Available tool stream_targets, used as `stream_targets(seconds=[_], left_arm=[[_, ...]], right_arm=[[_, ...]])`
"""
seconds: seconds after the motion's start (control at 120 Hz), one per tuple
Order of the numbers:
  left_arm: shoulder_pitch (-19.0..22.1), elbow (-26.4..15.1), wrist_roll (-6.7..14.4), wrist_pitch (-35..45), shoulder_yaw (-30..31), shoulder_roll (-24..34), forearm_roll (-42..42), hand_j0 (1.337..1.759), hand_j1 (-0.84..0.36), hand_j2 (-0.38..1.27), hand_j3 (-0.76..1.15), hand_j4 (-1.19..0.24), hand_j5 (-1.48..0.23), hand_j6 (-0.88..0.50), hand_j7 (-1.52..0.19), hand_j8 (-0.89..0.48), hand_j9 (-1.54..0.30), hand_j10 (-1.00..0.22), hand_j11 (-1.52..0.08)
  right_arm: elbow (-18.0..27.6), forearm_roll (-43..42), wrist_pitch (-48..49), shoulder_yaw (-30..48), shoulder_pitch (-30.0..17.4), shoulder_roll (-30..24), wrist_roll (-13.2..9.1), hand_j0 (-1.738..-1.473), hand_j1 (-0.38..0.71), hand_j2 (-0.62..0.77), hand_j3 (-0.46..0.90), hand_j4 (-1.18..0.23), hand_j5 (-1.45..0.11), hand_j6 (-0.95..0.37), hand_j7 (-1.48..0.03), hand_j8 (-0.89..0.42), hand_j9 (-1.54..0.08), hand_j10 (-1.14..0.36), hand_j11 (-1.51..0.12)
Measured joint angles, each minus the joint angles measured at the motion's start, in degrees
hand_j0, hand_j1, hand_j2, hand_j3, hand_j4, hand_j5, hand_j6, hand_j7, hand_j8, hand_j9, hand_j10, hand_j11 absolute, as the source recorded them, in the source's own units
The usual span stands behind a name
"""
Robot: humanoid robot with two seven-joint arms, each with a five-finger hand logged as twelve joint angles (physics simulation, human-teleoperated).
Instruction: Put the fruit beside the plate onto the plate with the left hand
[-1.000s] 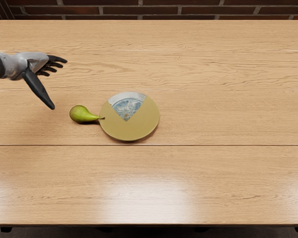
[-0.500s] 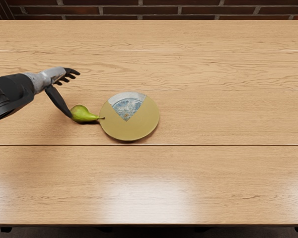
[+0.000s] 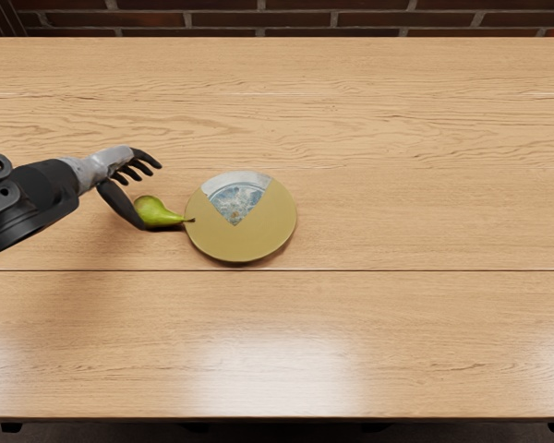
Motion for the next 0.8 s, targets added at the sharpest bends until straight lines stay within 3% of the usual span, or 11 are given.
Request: stream_targets(seconds=[0.8], left_arm=[[2.7,2.5,0.0,3.0,0.1,-3.6,2.5,1.658,-0.18,0.09,0.00,-0.44,-0.57,-0.44,-0.57,-0.44,-0.57,-0.44,-0.57]], right_arm=[[-0.1,0.0,0.0,0.0,-0.7,0.0,0.0,-1.658,-0.33,0.00,0.00,-0.02,-0.02,-0.02,-0.02,-0.02,-0.02,-0.02,-0.02]])
